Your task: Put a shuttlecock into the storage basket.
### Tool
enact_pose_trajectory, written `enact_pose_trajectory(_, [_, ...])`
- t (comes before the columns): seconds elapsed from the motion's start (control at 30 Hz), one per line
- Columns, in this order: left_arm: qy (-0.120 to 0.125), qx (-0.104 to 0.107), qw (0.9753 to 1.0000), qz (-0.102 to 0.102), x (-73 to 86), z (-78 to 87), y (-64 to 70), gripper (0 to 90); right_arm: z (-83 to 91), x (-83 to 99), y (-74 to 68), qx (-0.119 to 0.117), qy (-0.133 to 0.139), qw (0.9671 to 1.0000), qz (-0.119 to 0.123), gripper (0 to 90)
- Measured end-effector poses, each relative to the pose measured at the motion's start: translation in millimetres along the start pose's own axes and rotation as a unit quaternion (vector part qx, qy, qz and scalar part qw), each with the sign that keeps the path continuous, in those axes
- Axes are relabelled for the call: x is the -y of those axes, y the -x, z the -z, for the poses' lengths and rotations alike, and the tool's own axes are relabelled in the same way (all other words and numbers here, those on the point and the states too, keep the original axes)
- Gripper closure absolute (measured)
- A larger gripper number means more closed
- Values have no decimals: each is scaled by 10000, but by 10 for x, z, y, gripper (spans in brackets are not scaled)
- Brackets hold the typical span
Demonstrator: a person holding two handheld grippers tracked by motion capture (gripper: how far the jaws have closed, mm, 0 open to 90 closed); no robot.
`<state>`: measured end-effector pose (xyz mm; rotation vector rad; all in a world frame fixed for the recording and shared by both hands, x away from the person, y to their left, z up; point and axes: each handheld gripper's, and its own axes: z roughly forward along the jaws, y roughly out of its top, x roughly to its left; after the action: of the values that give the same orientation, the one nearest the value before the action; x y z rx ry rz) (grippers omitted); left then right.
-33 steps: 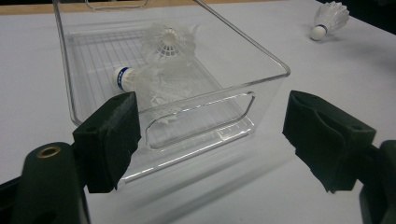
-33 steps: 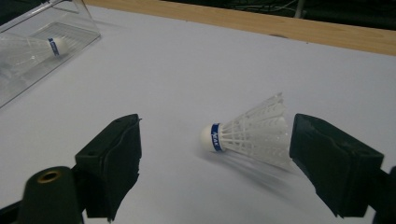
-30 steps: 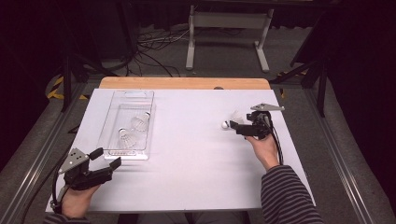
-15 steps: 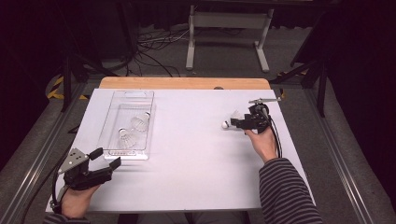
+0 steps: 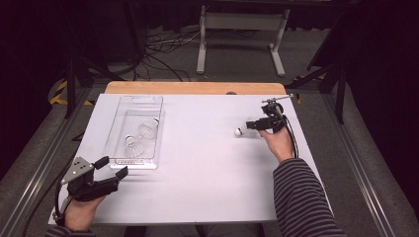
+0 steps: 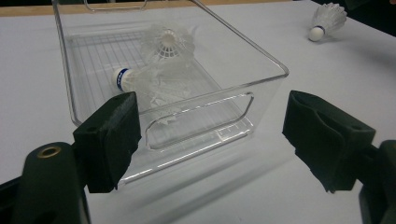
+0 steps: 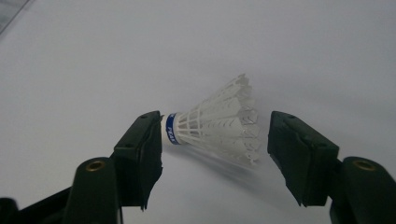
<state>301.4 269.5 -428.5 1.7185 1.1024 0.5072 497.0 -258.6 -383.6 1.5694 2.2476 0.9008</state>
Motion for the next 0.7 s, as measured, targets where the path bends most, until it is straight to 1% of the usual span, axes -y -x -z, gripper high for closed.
enact_pose_trajectory(0.07, [-7, 3, 10000, -15, -1, 0, -1, 201, -24, -27, -1, 69, -75, 9999, 35, 388])
enact_pose_trajectory(0.2, [-12, 10, 10000, -18, 0, -1, -2, 201, -69, -68, 0, 124, -195, 9997, 40, 420])
enact_pose_trajectory(0.37, [-19, 14, 10000, -17, 0, 0, -3, 201, -150, -73, 36, 65, -319, 9995, -65, 465])
enact_pose_trajectory(0.43, [-20, 11, 10000, -18, 0, -1, -2, 201, -179, -68, 45, 83, -402, 9991, -52, 491])
enact_pose_trajectory(0.57, [-18, 6, 10000, -4, 1, -2, 1, 201, -215, -64, 44, 55, -467, 9989, -72, 549])
enact_pose_trajectory(0.7, [-19, 5, 10000, -3, 1, -2, 2, 201, -231, -66, 30, -1, -511, 9987, 4, 604])
